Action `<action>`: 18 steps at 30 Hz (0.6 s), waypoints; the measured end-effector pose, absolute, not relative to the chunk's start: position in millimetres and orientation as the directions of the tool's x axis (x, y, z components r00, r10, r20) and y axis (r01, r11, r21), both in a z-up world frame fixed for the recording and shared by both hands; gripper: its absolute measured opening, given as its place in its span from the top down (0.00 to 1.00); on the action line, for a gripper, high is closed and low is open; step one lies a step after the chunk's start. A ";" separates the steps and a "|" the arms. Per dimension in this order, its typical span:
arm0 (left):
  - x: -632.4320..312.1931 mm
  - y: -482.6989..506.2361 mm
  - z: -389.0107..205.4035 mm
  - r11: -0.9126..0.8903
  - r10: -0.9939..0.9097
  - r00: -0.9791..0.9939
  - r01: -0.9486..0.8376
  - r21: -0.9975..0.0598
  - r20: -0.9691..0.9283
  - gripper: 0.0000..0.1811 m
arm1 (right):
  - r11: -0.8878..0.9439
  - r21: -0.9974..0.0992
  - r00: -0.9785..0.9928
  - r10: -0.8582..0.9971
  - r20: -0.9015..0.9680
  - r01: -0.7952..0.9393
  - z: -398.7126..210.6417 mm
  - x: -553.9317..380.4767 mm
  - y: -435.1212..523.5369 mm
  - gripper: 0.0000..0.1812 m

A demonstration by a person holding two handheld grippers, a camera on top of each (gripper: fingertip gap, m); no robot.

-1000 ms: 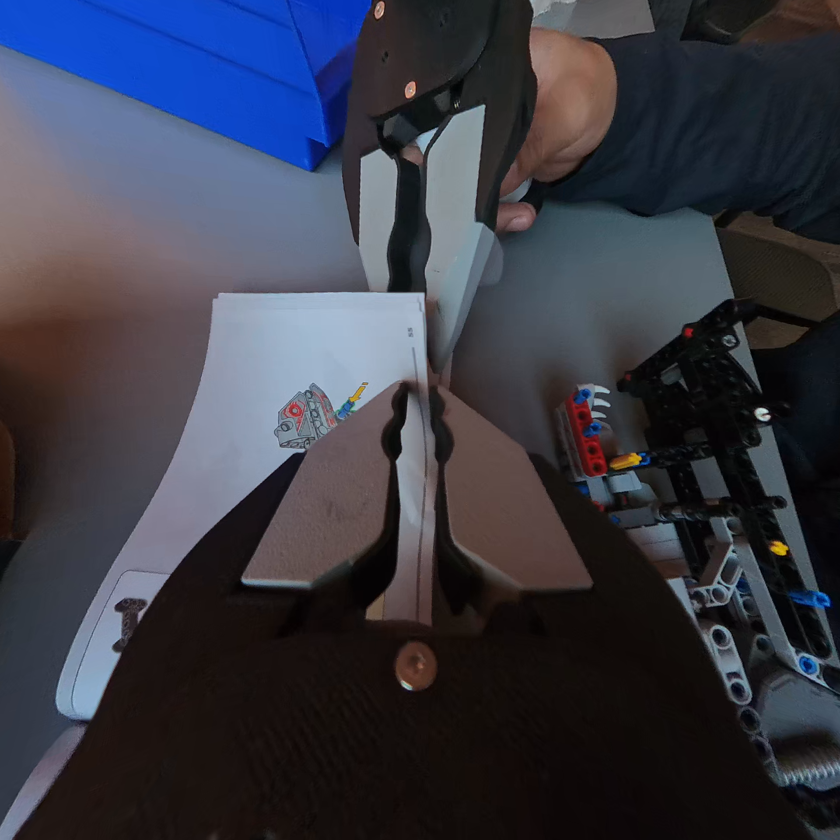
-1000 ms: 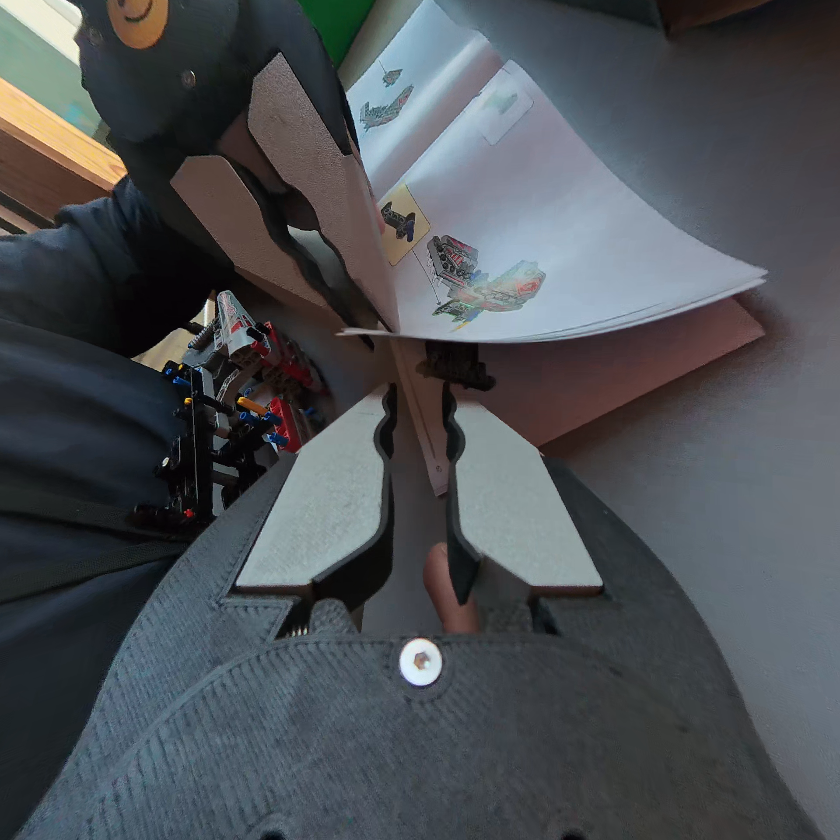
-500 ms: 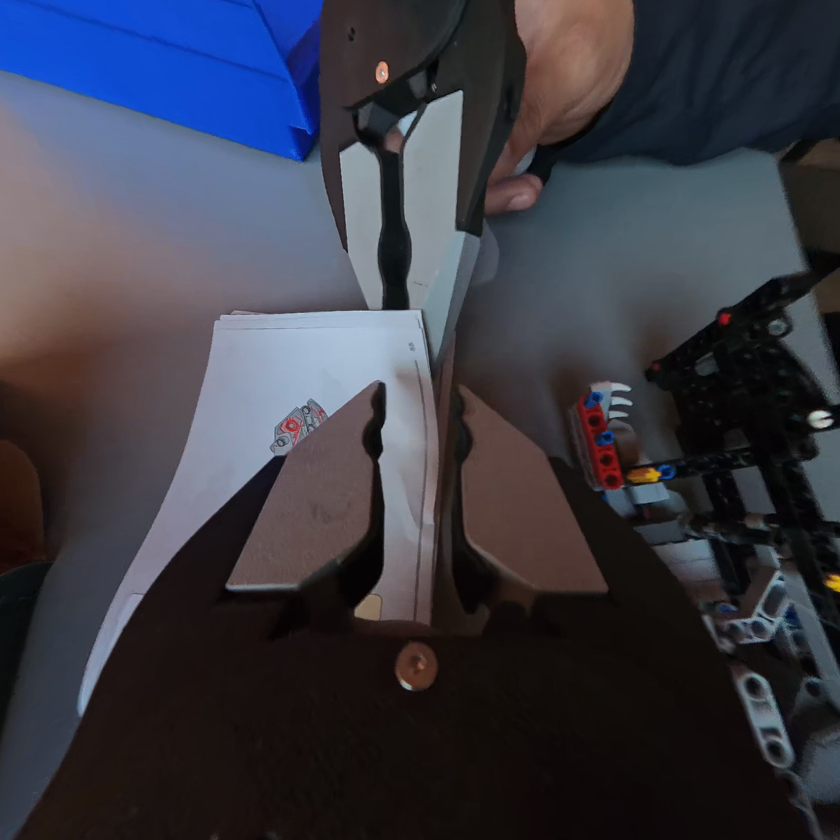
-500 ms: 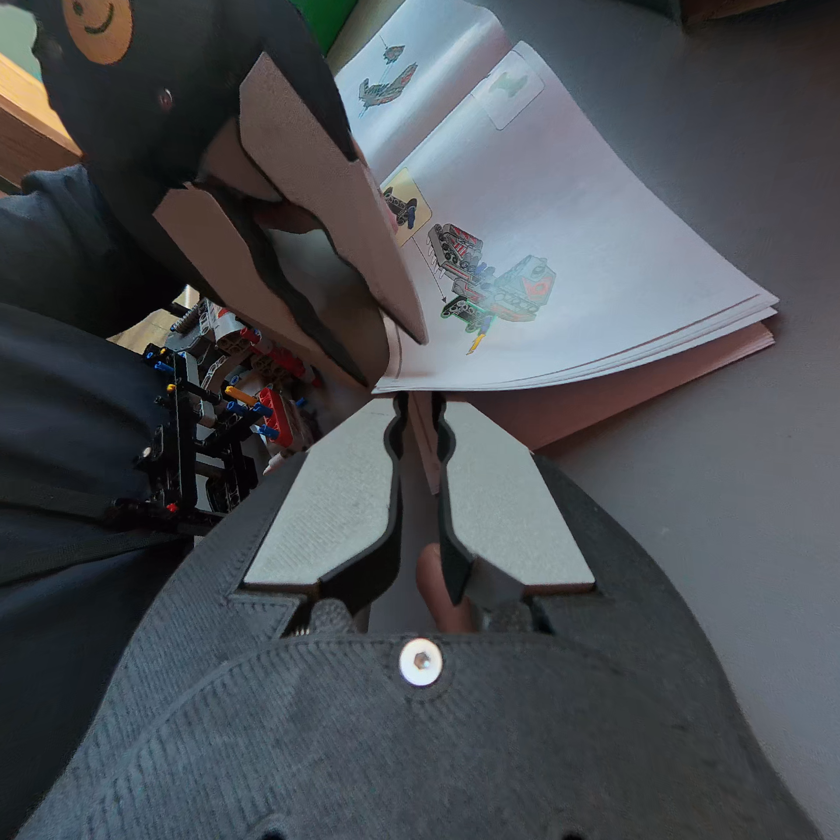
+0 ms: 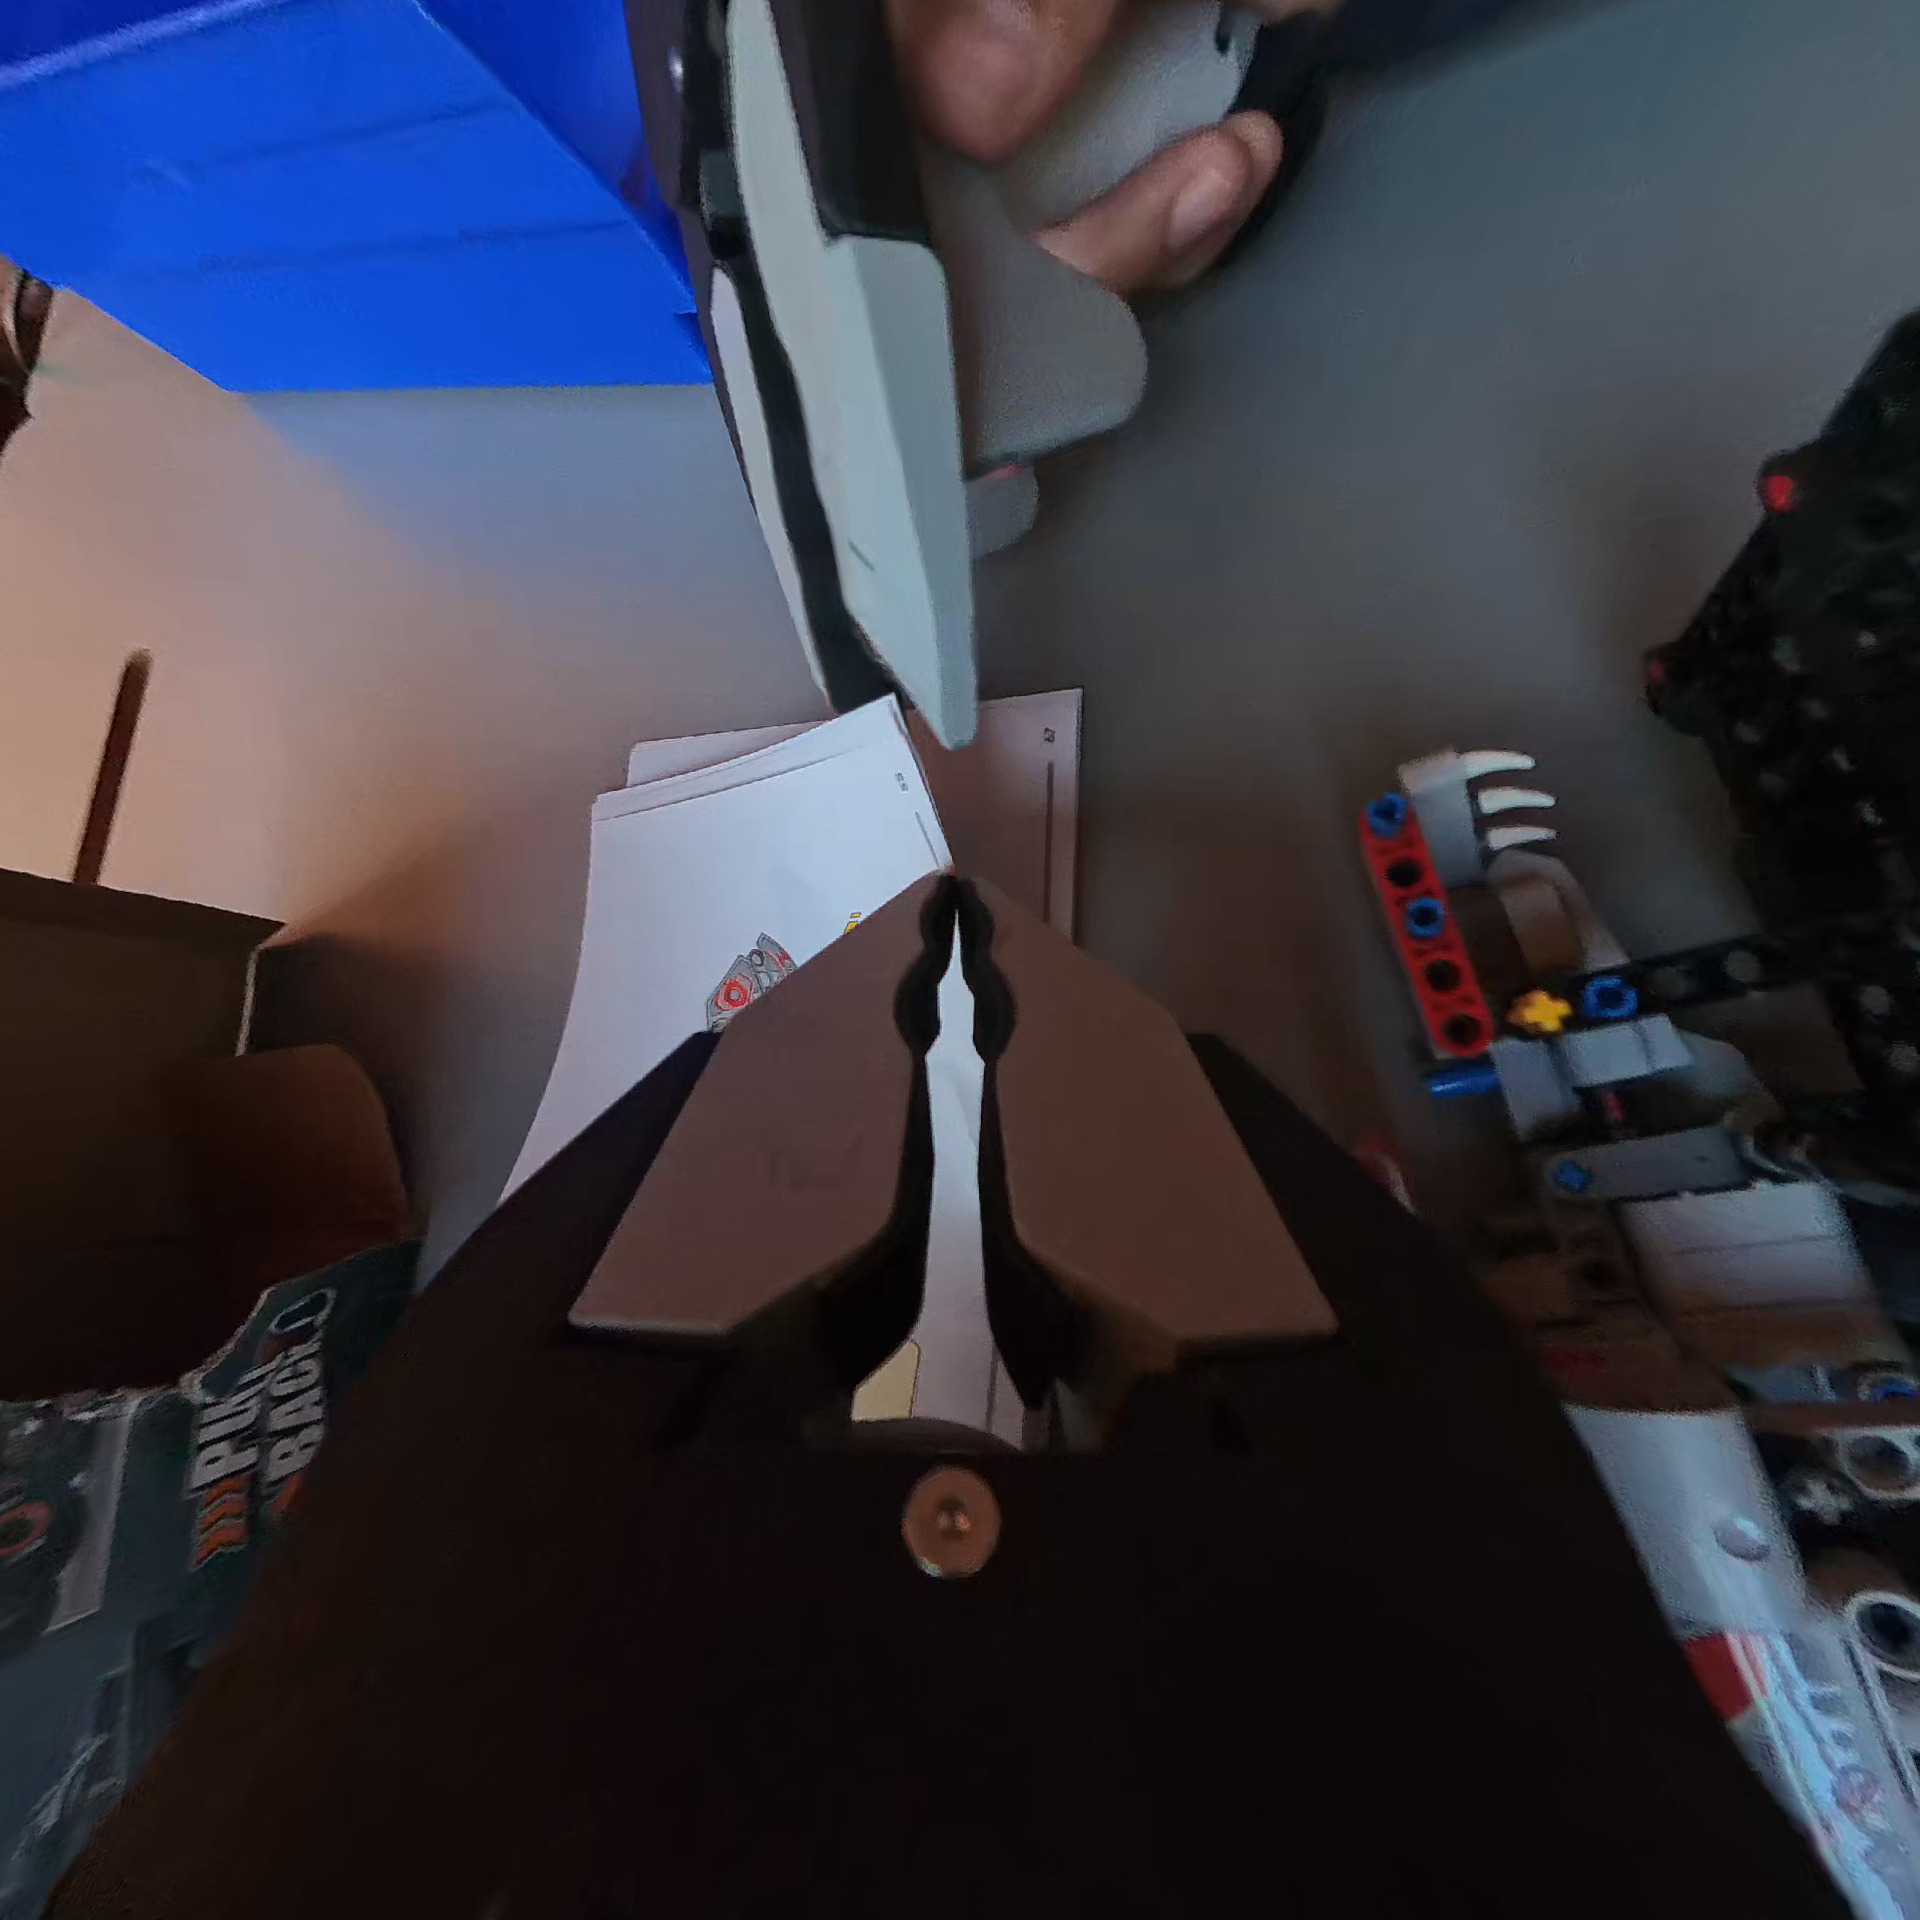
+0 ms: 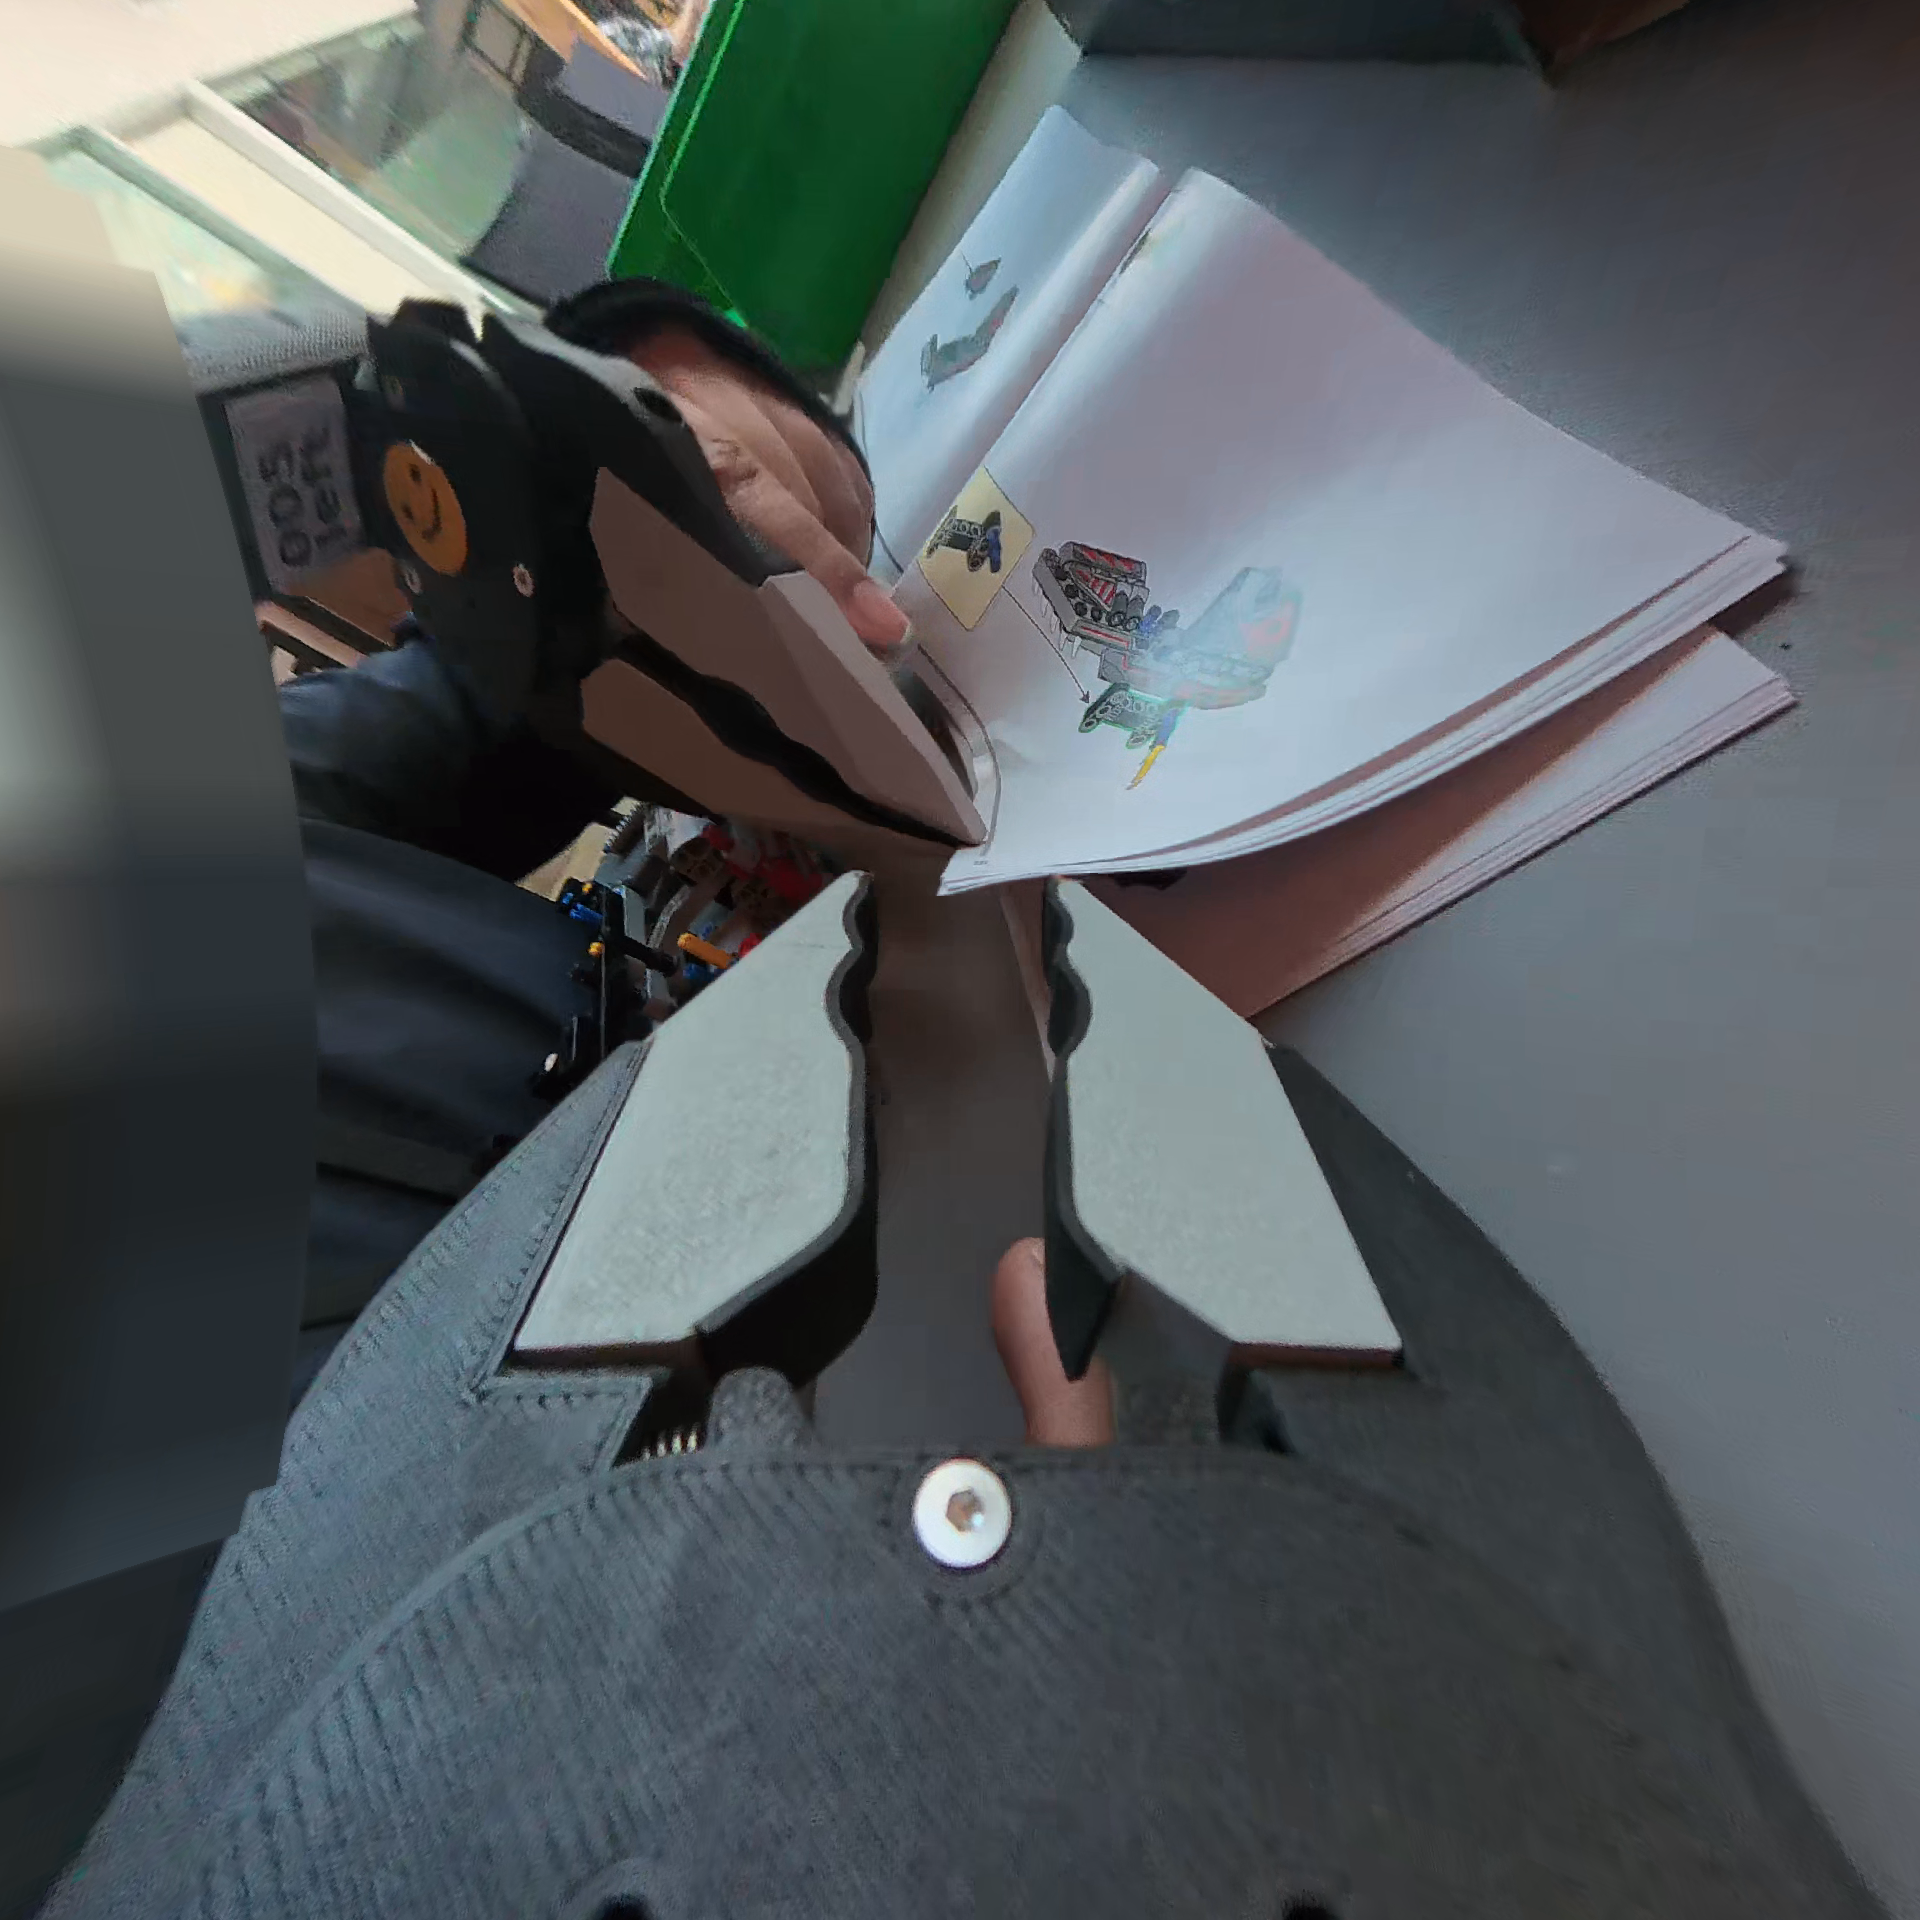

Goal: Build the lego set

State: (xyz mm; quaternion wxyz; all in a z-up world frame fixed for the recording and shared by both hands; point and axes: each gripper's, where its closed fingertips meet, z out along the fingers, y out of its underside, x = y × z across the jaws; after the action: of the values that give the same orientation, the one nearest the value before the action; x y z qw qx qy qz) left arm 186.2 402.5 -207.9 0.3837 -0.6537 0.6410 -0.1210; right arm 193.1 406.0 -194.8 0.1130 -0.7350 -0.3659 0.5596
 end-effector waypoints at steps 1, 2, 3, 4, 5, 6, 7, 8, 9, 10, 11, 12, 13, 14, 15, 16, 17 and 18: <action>184.8 400.7 -208.0 0.134 -0.924 0.141 -0.751 -0.647 -0.355 1.00 | -0.724 -0.561 0.112 0.647 -0.754 0.402 -194.8 193.8 407.7 0.84; 183.5 398.3 -208.6 0.148 -0.919 0.133 -0.756 -0.638 -0.371 1.00 | -0.739 -0.545 0.126 0.632 -0.765 0.396 -196.9 194.4 409.5 0.85; 182.2 396.2 -209.3 0.159 -0.915 0.126 -0.760 -0.630 -0.383 1.00 | -0.752 -0.530 0.133 0.617 -0.776 0.393 -198.9 194.6 410.3 0.85; 181.4 395.1 -209.2 0.168 -0.910 0.124 -0.762 -0.625 -0.396 1.00 | -0.763 -0.515 0.140 0.602 -0.787 0.390 -201.0 194.2 411.0 0.85; 181.0 394.4 -208.6 0.179 -0.904 0.121 -0.764 -0.621 -0.409 1.00 | -0.769 -0.507 0.156 0.597 -0.787 0.389 -203.8 193.6 412.3 0.87; 180.7 393.9 -207.8 0.190 -0.899 0.116 -0.767 -0.613 -0.423 1.00 | -0.773 -0.502 0.176 0.597 -0.783 0.388 -206.5 193.1 413.6 0.89; 180.4 393.6 -207.0 0.199 -0.893 0.111 -0.770 -0.606 -0.435 1.00 | -0.777 -0.498 0.185 0.593 -0.784 0.384 -206.9 192.3 414.1 0.89; 180.2 392.7 -206.3 0.206 -0.890 0.107 -0.772 -0.601 -0.442 1.00 | -0.782 -0.494 0.184 0.588 -0.788 0.380 -205.8 191.4 413.6 0.89; 180.0 391.6 -205.2 0.211 -0.888 0.105 -0.771 -0.600 -0.447 1.00 | -0.784 -0.492 0.180 0.584 -0.792 0.378 -204.5 190.6 412.8 0.89; 179.1 390.4 -204.2 0.215 -0.887 0.104 -0.770 -0.600 -0.451 1.00 | -0.785 -0.493 0.180 0.584 -0.792 0.377 -204.0 190.0 412.4 0.89; 177.7 389.0 -203.1 0.219 -0.885 0.102 -0.769 -0.601 -0.453 1.00 | -0.785 -0.494 0.180 0.584 -0.791 0.374 -203.5 189.5 412.2 0.89; 176.2 387.3 -202.1 0.225 -0.884 0.100 -0.766 -0.603 -0.457 1.00 | -0.786 -0.494 0.178 0.583 -0.793 0.372 -203.0 189.0 412.0 0.90; 174.6 385.9 -201.7 0.230 -0.883 0.097 -0.764 -0.602 -0.460 1.00 | -0.787 -0.493 0.173 0.580 -0.796 0.371 -202.6 188.3 411.4 0.91; 172.8 384.8 -202.2 0.231 -0.882 0.095 -0.767 -0.599 -0.462 1.00 | -0.788 -0.490 0.163 0.576 -0.801 0.373 -201.8 187.6 410.0 0.92; 171.6 384.4 -202.7 0.232 -0.880 0.094 -0.770 -0.595 -0.466 1.00 | -0.789 -0.487 0.154 0.571 -0.807 0.374 -201.3 186.8 408.9 0.92; 171.0 384.0 -203.4 0.235 -0.878 0.091 -0.773 -0.590 -0.470 1.00 | -0.790 -0.485 0.146 0.567 -0.810 0.375 -201.0 186.0 408.0 0.94; 170.7 384.1 -204.1 0.239 -0.876 0.087 -0.777 -0.583 -0.475 1.00 | -0.789 -0.484 0.145 0.567 -0.811 0.378 -201.4 185.6 407.4 0.95; 170.6 384.3 -204.8 0.241 -0.874 0.083 -0.781 -0.576 -0.479 1.00 | -0.788 -0.485 0.143 0.568 -0.810 0.379 -201.4 185.2 407.0 0.96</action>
State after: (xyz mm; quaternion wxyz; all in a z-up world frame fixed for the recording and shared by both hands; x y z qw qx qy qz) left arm 170.6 384.3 -204.8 0.4069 -0.6133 0.6746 -0.0568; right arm 185.2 407.0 -201.4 0.0822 -0.7513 -0.3153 0.5739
